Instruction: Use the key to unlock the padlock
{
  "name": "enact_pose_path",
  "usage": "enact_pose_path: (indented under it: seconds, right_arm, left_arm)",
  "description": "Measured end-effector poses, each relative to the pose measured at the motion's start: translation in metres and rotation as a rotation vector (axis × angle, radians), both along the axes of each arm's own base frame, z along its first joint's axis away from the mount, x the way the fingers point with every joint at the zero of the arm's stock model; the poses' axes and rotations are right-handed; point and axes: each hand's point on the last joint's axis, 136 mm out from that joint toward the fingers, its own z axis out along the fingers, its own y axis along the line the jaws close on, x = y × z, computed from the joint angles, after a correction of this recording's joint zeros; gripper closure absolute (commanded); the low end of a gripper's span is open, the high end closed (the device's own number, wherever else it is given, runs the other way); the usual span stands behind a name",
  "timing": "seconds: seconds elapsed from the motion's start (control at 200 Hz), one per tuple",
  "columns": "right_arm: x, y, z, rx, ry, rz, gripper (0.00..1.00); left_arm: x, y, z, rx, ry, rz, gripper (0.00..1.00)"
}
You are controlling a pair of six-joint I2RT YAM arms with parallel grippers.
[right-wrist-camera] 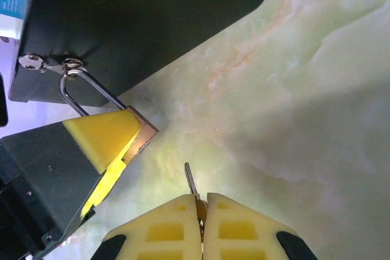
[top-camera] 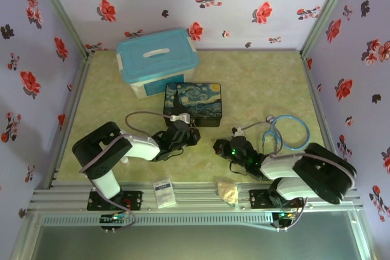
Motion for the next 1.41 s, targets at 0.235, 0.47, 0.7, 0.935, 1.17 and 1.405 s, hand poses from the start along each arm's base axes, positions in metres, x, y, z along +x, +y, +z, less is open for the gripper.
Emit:
enact_pose_path:
  seconds: [0.235, 0.47, 0.7, 0.935, 1.17, 1.405]
  right_arm:
    - [0.005, 0.014, -0.002, 0.110, 0.033, -0.017, 1.00]
    - [0.007, 0.016, 0.002, 0.175, 0.008, -0.017, 1.00]
    - [0.007, 0.026, -0.007, 0.223, 0.042, 0.004, 1.00]
    - [0.011, 0.034, 0.006, 0.269, 0.012, 0.021, 1.00]
    - [0.012, 0.036, 0.013, 0.286, -0.002, 0.027, 1.00]
    - [0.013, 0.041, 0.022, 0.309, -0.020, 0.044, 1.00]
  left_arm:
    - [0.000, -0.003, 0.005, -0.058, 0.030, 0.039, 0.96]
    - [-0.001, -0.005, 0.016, -0.114, 0.034, 0.067, 0.97]
    - [-0.002, -0.010, 0.023, -0.170, 0.039, 0.092, 1.00]
    - [-0.002, -0.002, 0.020, -0.210, 0.051, 0.138, 1.00]
    - [0.001, -0.004, 0.028, -0.253, 0.042, 0.167, 1.00]
    - [0.002, -0.008, 0.037, -0.304, 0.036, 0.174, 1.00]
